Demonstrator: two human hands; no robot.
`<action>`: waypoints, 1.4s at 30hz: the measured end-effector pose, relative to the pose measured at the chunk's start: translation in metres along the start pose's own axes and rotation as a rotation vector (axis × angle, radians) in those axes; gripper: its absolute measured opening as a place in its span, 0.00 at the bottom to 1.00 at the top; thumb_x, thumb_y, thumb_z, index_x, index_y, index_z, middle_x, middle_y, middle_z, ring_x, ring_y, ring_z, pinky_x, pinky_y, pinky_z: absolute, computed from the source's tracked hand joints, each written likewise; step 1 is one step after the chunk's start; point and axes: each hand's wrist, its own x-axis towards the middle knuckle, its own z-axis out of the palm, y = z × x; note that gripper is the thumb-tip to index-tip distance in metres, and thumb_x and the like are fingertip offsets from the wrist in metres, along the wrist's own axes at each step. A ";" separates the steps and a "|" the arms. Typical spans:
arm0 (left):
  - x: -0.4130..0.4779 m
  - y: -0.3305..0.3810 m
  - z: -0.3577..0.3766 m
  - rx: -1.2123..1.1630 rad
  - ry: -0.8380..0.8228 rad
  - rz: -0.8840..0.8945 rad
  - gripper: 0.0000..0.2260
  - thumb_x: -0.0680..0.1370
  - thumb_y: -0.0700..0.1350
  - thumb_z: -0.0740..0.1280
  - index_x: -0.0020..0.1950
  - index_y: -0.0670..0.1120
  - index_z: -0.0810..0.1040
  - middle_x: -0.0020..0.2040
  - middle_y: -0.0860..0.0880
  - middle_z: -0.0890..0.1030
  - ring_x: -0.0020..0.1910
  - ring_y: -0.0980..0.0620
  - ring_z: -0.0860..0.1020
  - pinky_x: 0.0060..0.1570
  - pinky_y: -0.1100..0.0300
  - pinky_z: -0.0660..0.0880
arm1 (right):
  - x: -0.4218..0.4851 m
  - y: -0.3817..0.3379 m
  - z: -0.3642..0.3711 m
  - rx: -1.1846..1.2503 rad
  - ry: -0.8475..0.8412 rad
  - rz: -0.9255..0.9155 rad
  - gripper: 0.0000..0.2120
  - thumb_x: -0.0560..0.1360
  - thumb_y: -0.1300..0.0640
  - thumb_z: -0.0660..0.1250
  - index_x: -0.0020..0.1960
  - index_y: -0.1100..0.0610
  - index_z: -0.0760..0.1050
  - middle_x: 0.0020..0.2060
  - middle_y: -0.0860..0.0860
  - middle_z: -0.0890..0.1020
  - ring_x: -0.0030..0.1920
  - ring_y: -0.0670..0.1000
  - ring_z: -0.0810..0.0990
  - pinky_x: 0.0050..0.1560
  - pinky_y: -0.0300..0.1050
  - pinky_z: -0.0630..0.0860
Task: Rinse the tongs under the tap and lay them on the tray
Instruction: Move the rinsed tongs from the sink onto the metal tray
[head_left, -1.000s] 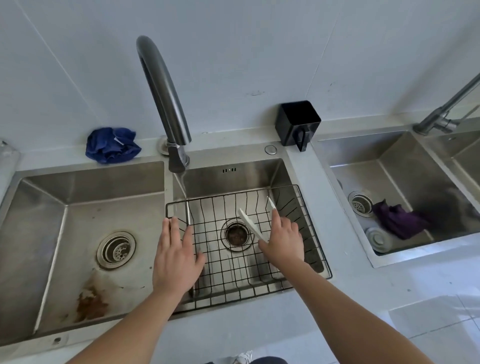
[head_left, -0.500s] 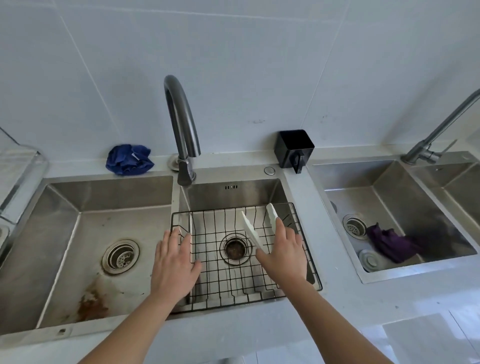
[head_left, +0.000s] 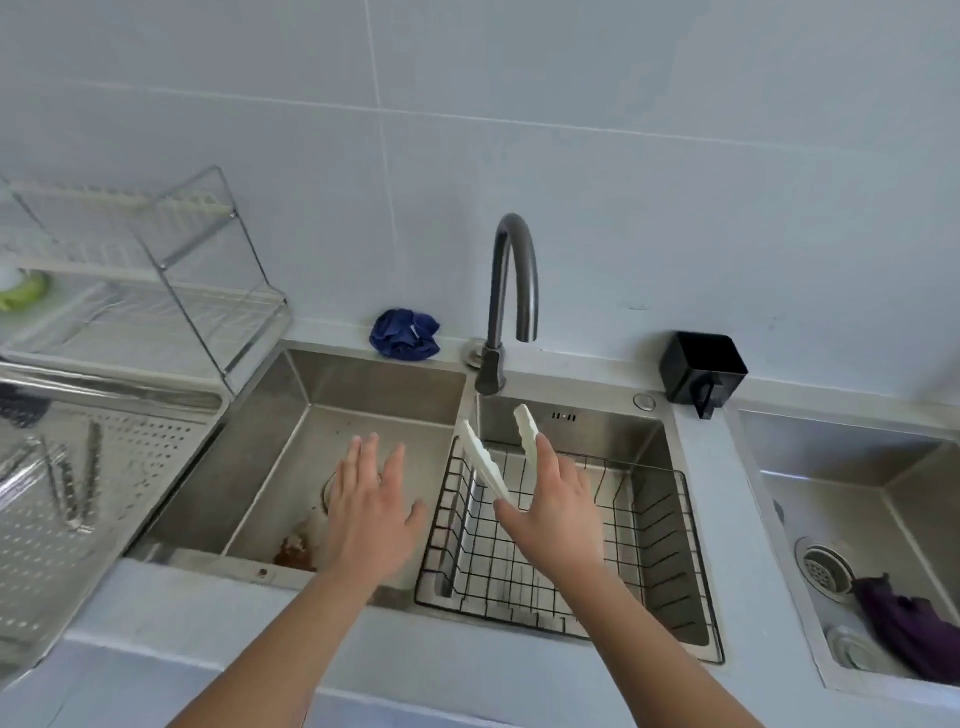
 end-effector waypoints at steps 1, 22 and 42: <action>-0.002 -0.009 -0.006 -0.002 0.008 -0.015 0.34 0.78 0.56 0.63 0.80 0.45 0.59 0.81 0.37 0.55 0.81 0.38 0.50 0.79 0.41 0.52 | 0.002 -0.012 0.003 0.003 -0.004 -0.029 0.44 0.71 0.40 0.69 0.81 0.52 0.53 0.65 0.50 0.75 0.65 0.53 0.71 0.63 0.49 0.75; -0.098 -0.337 -0.137 -0.129 0.203 -0.393 0.33 0.78 0.57 0.65 0.79 0.46 0.61 0.80 0.38 0.59 0.80 0.39 0.55 0.78 0.43 0.56 | -0.049 -0.360 0.158 0.062 -0.196 -0.392 0.45 0.71 0.40 0.70 0.81 0.49 0.51 0.67 0.52 0.73 0.68 0.55 0.70 0.63 0.53 0.74; -0.020 -0.533 -0.135 -0.522 0.055 -0.696 0.31 0.79 0.65 0.58 0.78 0.53 0.61 0.61 0.52 0.77 0.59 0.52 0.76 0.56 0.55 0.72 | -0.005 -0.559 0.345 0.106 -0.424 -0.395 0.43 0.72 0.38 0.66 0.80 0.49 0.53 0.64 0.51 0.75 0.65 0.55 0.72 0.59 0.52 0.75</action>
